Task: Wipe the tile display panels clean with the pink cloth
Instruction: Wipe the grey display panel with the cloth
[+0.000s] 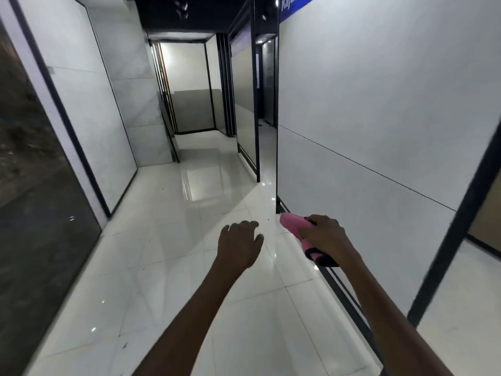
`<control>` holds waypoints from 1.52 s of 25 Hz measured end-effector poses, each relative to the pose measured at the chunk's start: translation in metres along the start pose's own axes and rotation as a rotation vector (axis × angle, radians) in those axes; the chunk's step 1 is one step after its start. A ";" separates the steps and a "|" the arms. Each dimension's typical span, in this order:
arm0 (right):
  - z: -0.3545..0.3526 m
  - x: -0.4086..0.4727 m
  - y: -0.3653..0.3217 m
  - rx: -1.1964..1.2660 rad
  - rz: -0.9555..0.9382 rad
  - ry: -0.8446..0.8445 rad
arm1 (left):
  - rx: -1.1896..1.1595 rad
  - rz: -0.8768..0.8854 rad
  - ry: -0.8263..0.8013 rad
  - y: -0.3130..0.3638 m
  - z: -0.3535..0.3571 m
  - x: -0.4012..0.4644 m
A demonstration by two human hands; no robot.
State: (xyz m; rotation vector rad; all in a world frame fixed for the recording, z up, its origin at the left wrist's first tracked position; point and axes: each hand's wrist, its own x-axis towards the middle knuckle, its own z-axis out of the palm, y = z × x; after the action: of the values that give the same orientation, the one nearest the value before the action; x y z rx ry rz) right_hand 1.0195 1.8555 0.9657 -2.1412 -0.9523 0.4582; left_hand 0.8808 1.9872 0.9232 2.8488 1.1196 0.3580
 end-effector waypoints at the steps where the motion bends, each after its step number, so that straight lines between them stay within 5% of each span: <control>1: 0.011 0.045 -0.005 -0.004 -0.008 -0.013 | -0.018 -0.001 -0.006 -0.013 0.008 0.040; 9: 0.063 0.369 -0.076 0.028 -0.001 0.050 | -0.096 0.009 0.028 -0.134 0.039 0.340; 13: 0.103 0.540 -0.091 -0.098 -0.013 0.036 | -0.107 -0.026 -0.080 -0.203 0.094 0.495; 20: 0.152 0.802 -0.147 -0.002 0.069 0.059 | -0.074 0.108 -0.057 -0.297 0.116 0.796; 30: 0.205 1.128 -0.116 0.195 0.257 0.133 | -0.344 0.170 -0.225 -0.349 0.228 1.126; 35: 0.217 1.296 -0.138 0.502 0.282 0.035 | -0.661 0.273 -0.337 -0.390 0.244 1.291; 38: 0.220 1.384 -0.147 0.625 0.314 0.036 | -0.897 0.187 -0.328 -0.402 0.253 1.386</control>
State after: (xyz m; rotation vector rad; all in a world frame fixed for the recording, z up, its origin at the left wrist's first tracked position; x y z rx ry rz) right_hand 1.7381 3.0659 0.8946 -1.7081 -0.3718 0.7555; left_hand 1.6567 3.2292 0.8882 2.0934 0.4484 0.2850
